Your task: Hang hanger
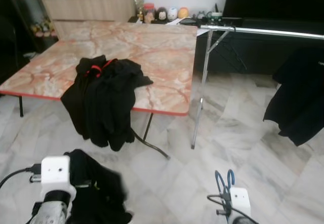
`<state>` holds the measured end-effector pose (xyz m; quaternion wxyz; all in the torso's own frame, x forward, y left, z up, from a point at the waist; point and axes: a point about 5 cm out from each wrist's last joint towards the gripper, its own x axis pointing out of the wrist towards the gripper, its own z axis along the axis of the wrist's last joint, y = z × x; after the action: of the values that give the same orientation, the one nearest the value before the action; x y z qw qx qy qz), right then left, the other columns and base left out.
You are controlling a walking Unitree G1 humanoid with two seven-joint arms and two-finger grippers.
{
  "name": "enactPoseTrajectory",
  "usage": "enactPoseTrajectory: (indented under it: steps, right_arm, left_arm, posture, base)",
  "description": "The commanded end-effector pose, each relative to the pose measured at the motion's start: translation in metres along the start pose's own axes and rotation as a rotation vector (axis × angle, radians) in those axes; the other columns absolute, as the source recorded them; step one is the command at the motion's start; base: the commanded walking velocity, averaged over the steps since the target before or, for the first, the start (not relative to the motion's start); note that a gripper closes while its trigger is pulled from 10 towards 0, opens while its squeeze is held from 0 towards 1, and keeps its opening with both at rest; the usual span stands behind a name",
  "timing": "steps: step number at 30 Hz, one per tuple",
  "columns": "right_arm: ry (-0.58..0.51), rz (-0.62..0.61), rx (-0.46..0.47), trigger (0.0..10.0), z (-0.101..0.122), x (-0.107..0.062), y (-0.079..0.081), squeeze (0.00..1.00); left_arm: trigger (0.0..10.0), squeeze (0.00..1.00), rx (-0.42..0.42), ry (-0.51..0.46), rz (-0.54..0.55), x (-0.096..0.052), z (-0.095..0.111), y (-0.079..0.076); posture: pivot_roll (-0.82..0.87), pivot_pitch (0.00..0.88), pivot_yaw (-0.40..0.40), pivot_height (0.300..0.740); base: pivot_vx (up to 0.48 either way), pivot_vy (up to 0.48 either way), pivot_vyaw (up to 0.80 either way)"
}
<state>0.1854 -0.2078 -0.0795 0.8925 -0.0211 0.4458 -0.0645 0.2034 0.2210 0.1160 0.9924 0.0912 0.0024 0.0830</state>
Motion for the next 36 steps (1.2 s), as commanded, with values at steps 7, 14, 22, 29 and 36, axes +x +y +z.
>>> enactPoseTrajectory:
  steps: [7,14,22,29,36]
  right_arm:
    - [0.003,-0.018,0.006,10.0,0.000,0.000,-0.007,0.00]
    - [0.001,-0.011,0.006,10.0,0.002,0.000,-0.005,0.00]
    - [-0.004,-0.011,0.009,10.0,0.004,0.001,-0.004,0.00]
    - [-0.003,0.001,0.004,10.0,0.006,0.001,-0.001,0.00]
    - [-0.003,0.003,0.002,10.0,0.009,0.002,0.000,0.00]
  left_arm:
    - [10.0,0.00,-0.012,-0.186,-0.013,0.025,0.051,0.003]
    - [10.0,0.00,0.033,-0.370,-0.049,0.060,0.116,0.015]
    - [10.0,0.00,0.014,-0.447,-0.072,0.074,0.148,0.018]
    - [10.0,0.00,0.004,-0.625,-0.192,0.112,0.228,-0.006]
    - [10.0,0.00,-0.011,-0.713,-0.245,0.134,0.279,-0.029]
  posture:
    - [-0.01,0.000,0.014,0.740]
    - [0.01,0.000,0.013,0.740]
    - [0.01,0.000,0.015,0.740]
    - [0.03,0.000,0.014,0.740]
    - [0.03,0.000,0.016,0.740]
  base:
    - [0.307,0.000,0.00]
    - [0.310,0.000,-0.45]
    - [0.312,0.000,0.00]
    - [0.317,0.000,0.00]
    - [0.320,0.000,0.00]
